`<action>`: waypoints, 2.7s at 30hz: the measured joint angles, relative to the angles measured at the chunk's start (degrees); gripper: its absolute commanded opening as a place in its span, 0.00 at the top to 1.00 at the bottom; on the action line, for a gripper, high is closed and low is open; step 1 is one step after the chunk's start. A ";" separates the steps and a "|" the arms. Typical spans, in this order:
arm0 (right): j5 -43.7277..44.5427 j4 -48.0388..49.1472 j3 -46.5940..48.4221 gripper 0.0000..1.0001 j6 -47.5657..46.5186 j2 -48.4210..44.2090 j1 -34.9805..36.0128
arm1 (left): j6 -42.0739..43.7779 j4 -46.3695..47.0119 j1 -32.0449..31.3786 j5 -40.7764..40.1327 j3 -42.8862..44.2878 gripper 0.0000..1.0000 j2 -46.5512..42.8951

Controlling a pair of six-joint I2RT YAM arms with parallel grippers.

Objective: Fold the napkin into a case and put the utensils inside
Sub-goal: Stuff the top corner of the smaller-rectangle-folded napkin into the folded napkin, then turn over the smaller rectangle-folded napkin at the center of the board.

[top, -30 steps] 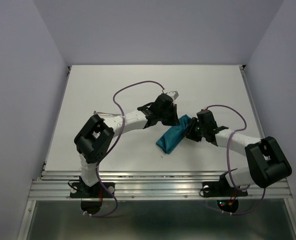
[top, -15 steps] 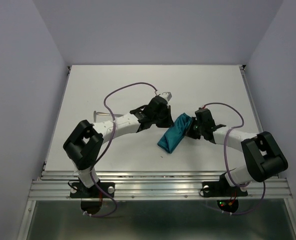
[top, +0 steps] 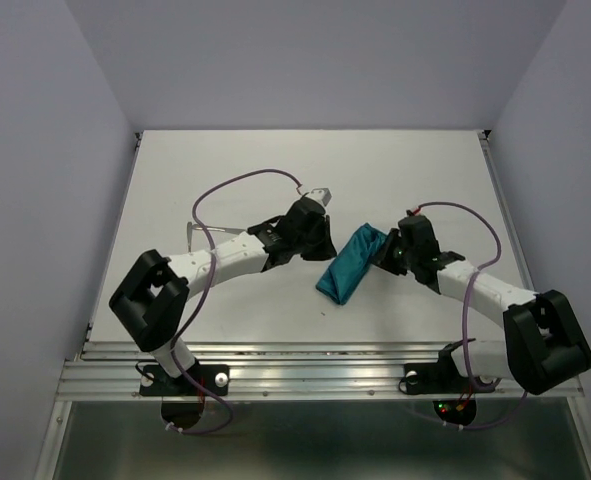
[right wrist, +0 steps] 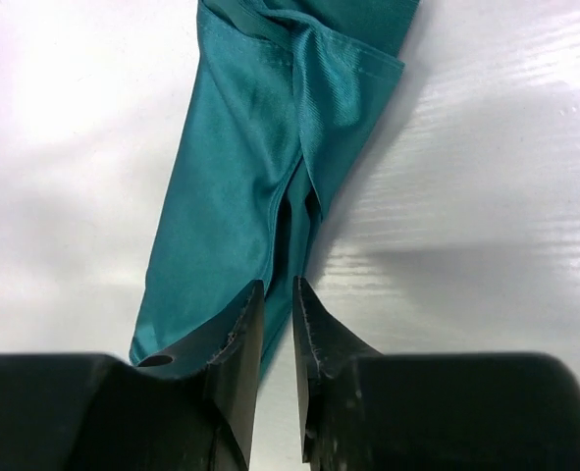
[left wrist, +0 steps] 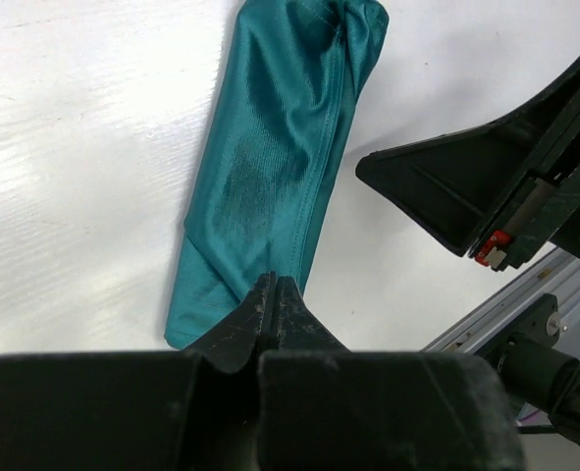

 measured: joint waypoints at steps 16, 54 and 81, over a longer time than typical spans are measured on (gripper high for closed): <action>-6.34 5.75 -2.14 0.49 4.02 5.01 -0.07 | -0.74 -1.49 -0.02 -2.67 -2.19 1.00 -5.44; 1.18 -5.01 2.78 0.38 -2.16 -5.46 -18.67 | 4.90 -15.69 -13.51 -19.89 22.69 0.44 17.81; -0.57 -6.56 2.47 0.38 -2.19 -5.49 -19.10 | 10.14 -21.97 -15.78 -32.20 34.93 0.58 33.73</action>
